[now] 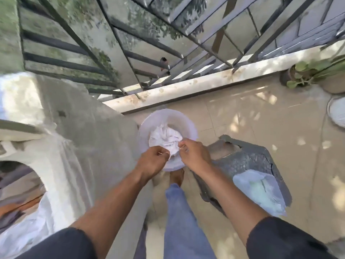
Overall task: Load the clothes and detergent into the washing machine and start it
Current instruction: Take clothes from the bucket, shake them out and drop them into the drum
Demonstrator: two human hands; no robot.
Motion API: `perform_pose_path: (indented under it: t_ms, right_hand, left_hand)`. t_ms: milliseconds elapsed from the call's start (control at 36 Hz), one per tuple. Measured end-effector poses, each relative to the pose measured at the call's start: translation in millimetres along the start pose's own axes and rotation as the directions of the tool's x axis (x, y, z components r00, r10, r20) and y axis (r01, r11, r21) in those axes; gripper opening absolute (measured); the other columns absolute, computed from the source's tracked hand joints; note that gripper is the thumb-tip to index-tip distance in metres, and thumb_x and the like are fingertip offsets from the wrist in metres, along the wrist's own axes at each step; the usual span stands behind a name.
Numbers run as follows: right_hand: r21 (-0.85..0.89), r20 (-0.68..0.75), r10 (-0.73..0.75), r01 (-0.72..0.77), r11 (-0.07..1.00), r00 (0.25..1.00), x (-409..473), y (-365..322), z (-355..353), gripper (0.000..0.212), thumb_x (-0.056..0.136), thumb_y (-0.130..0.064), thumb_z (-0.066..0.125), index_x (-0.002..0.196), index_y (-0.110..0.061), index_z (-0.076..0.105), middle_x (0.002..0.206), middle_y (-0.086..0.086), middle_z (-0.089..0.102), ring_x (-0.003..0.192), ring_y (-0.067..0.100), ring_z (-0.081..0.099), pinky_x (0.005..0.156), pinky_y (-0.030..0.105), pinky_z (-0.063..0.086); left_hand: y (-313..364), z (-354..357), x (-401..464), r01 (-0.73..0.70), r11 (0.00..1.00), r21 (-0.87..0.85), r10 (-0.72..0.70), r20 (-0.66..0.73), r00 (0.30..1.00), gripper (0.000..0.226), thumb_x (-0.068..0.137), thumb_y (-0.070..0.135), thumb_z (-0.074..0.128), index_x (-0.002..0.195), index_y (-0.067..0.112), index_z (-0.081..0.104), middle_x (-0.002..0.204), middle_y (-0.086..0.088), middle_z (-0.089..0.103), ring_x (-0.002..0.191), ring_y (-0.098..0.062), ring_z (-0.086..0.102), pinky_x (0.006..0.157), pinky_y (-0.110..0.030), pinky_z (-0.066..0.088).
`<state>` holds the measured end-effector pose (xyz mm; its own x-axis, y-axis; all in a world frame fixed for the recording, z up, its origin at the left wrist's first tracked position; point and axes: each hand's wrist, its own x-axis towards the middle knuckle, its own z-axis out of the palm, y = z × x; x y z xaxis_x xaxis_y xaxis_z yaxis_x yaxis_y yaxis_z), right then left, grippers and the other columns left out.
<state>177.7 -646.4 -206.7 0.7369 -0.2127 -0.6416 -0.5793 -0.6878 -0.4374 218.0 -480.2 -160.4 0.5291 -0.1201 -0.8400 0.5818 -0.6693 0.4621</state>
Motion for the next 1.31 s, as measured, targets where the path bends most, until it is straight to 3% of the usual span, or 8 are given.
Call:
perform_pose_path:
  t_ms: [250,472,611,722,833,1000,1194,1306]
  right_hand:
    - [0.012,0.253,-0.045,0.043,0.999,0.966,169.8,83.2,118.0,0.026,0.096,-0.037,0.052,0.097,-0.019,0.072,0.107,0.007,0.075,0.103,0.034,0.067,0.083,0.040,0.054]
    - [-0.106,0.385,-0.119,0.172,0.979,0.915,259.6,103.9,202.5,0.045,0.101,-0.041,0.053,0.145,-0.032,0.054,0.144,0.010,0.057,0.133,0.033,0.054,0.104,0.044,0.049]
    - [-0.252,0.516,-0.097,0.259,0.932,0.851,287.0,100.5,230.5,0.058,0.102,-0.045,0.052,0.157,-0.038,0.036,0.167,0.009,0.021,0.148,0.037,0.032,0.113,0.050,0.039]
    - [-0.280,0.530,-0.055,0.236,0.931,0.846,293.4,102.2,232.5,0.061,0.102,-0.035,0.054,0.159,-0.024,0.034,0.165,0.007,0.030,0.149,0.035,0.032,0.116,0.047,0.036]
    - [-0.149,0.495,-0.044,0.135,0.980,0.868,278.0,91.9,210.5,0.054,0.098,-0.025,0.059,0.150,-0.014,0.048,0.157,0.012,0.046,0.144,0.035,0.043,0.115,0.044,0.038]
    - [0.231,0.354,-0.093,0.009,0.973,0.931,216.0,71.0,154.9,0.050,0.095,-0.020,0.067,0.144,-0.027,0.061,0.148,-0.003,0.059,0.136,0.018,0.053,0.106,0.023,0.041]
    - [0.641,0.282,-0.176,-0.049,0.766,0.943,114.7,15.4,63.8,0.042,0.095,-0.003,0.067,0.127,-0.030,0.073,0.120,-0.026,0.068,0.115,-0.002,0.065,0.100,0.024,0.052]
    - [0.791,0.229,-0.251,-0.029,0.612,0.941,45.3,-19.3,-0.1,0.039,0.092,-0.006,0.068,0.128,-0.022,0.074,0.134,-0.009,0.070,0.126,0.011,0.065,0.108,0.032,0.052]
  left_hand:
    - [-57.6,47.8,140.1,0.123,0.975,0.183,-0.120,-0.025,0.992,0.031,0.086,0.047,0.054,0.103,0.029,0.073,0.117,-0.002,0.078,0.115,-0.028,0.069,0.099,-0.034,0.051]
    - [-97.9,59.4,221.2,0.121,0.970,0.212,-0.102,-0.097,0.990,0.017,0.101,0.028,0.058,0.104,0.026,0.075,0.112,0.000,0.078,0.108,-0.026,0.068,0.095,-0.033,0.051]
    - [-113.0,65.3,242.1,0.129,0.975,0.182,-0.110,-0.110,0.988,0.016,0.102,0.028,0.057,0.103,0.024,0.073,0.103,0.003,0.076,0.101,-0.024,0.069,0.093,-0.037,0.053]
    - [-119.8,66.6,242.3,0.128,0.975,0.182,-0.111,-0.104,0.988,0.014,0.102,0.027,0.060,0.109,0.026,0.072,0.113,0.004,0.075,0.107,-0.020,0.069,0.100,-0.036,0.054]
    - [-122.8,60.2,234.0,0.159,0.969,0.189,-0.146,-0.082,0.986,0.021,0.104,0.027,0.061,0.122,0.021,0.070,0.120,0.004,0.072,0.113,-0.020,0.067,0.101,-0.032,0.052]
    - [-116.0,50.5,205.3,0.219,0.951,0.217,-0.211,-0.059,0.976,0.035,0.104,0.032,0.058,0.138,0.021,0.063,0.135,-0.005,0.068,0.118,-0.024,0.063,0.100,-0.032,0.048]
    - [-78.5,45.4,147.6,0.064,0.986,0.152,-0.040,-0.153,0.987,0.057,0.099,0.040,0.070,0.150,0.026,0.049,0.145,-0.002,0.064,0.132,-0.029,0.061,0.092,-0.030,0.043]
    - [-50.3,35.0,108.6,-0.089,0.989,0.119,0.118,-0.258,0.959,0.052,0.095,0.048,0.064,0.145,0.036,0.054,0.136,0.007,0.070,0.125,-0.023,0.067,0.098,-0.039,0.054]
